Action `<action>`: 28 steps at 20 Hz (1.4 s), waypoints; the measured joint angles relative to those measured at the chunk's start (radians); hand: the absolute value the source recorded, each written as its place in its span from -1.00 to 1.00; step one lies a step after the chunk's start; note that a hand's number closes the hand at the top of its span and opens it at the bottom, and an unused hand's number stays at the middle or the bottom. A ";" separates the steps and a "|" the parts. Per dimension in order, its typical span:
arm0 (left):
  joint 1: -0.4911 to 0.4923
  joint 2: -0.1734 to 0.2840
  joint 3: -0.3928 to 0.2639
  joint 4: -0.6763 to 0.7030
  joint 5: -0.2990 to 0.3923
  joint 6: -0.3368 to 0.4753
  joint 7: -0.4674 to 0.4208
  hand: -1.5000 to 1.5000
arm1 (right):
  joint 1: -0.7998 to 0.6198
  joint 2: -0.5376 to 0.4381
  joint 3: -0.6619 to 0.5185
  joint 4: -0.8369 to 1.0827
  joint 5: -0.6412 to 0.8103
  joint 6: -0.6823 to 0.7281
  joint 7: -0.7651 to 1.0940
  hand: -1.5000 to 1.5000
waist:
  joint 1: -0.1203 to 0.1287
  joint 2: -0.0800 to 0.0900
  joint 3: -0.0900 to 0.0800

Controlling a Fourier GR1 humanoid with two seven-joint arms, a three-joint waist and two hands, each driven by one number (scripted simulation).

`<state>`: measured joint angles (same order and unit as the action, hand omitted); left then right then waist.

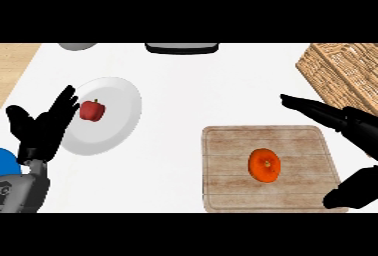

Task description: Pick the squash from the cutting board and place it in the basket

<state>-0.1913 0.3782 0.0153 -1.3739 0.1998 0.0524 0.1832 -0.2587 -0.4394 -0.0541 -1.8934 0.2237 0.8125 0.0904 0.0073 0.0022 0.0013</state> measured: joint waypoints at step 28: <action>-0.010 -0.068 0.095 -0.016 -0.087 -0.071 0.034 0.00 | 0.032 0.092 0.145 0.389 0.427 -0.182 -0.409 -1.00 | -0.006 -0.002 -0.001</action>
<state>-0.2010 0.3102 0.1101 -1.3902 0.1123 -0.0183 0.2177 -0.2269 -0.3475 0.0906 -1.5047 0.6511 0.6307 -0.3188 0.0014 -0.0001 0.0002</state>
